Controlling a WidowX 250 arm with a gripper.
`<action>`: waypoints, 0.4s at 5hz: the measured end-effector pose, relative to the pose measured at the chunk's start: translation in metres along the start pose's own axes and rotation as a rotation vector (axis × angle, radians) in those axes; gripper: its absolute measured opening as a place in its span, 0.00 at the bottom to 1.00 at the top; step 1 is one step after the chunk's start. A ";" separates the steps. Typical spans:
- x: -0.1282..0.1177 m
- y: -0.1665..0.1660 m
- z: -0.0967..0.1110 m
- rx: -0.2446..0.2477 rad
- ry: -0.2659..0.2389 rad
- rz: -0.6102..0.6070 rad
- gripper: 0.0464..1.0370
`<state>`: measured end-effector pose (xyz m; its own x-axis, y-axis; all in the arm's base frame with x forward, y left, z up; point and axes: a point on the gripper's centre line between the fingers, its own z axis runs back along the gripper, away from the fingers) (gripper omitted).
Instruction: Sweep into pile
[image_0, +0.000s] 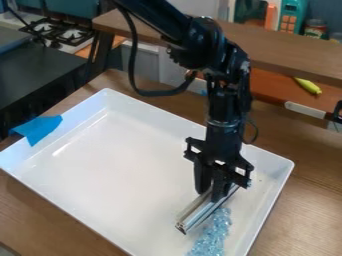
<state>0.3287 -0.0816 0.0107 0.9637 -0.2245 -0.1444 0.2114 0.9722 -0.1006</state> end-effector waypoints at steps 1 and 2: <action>-0.001 0.011 0.016 -0.031 -0.020 0.027 0.28; -0.008 0.054 0.057 -0.078 -0.112 0.089 0.28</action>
<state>0.3412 -0.0236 0.0624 0.9911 -0.1246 -0.0460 0.1152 0.9788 -0.1693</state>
